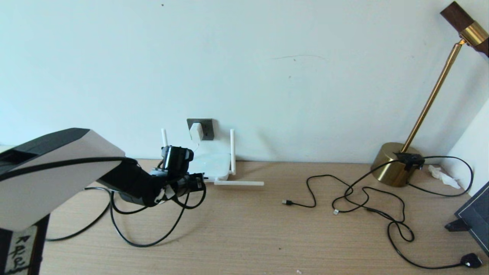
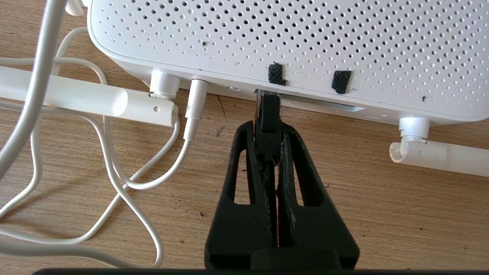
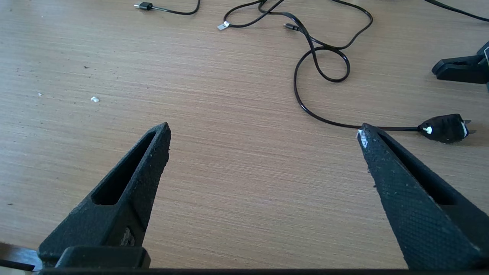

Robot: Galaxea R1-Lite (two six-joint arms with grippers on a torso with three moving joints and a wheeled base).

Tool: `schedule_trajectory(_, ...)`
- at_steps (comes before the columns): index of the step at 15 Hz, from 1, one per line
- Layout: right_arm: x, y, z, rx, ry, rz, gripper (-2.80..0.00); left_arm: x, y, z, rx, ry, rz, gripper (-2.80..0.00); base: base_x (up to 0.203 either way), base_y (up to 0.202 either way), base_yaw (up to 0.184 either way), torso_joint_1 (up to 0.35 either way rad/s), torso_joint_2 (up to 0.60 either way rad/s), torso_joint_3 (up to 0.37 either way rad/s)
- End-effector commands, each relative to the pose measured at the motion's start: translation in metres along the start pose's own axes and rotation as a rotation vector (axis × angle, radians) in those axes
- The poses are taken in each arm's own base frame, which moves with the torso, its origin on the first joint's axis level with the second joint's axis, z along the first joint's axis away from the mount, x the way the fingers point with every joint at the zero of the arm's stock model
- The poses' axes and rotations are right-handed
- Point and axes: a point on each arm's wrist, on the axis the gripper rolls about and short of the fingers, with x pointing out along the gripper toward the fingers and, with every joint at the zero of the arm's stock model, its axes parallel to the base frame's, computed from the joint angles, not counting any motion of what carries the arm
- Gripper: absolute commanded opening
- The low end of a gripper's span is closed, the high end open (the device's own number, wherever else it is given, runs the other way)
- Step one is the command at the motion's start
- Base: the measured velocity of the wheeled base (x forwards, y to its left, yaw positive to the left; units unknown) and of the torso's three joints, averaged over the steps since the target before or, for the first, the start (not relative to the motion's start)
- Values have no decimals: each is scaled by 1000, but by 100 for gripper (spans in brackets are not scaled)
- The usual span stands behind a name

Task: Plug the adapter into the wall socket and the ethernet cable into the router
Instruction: Plug cable into router interface

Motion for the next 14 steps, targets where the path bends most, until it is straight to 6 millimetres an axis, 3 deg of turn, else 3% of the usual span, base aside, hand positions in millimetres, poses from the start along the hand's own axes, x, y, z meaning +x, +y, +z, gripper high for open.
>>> schedule_trajectory(1,0,0,0,0,1,0,0,0,0,0,-2,-2,0,-280,0,0,0,0,0,0)
schedule_trajectory(14,0,0,0,2,1,0,0,5,9,0,36,7,18,-280,0,0,0,0,0,0)
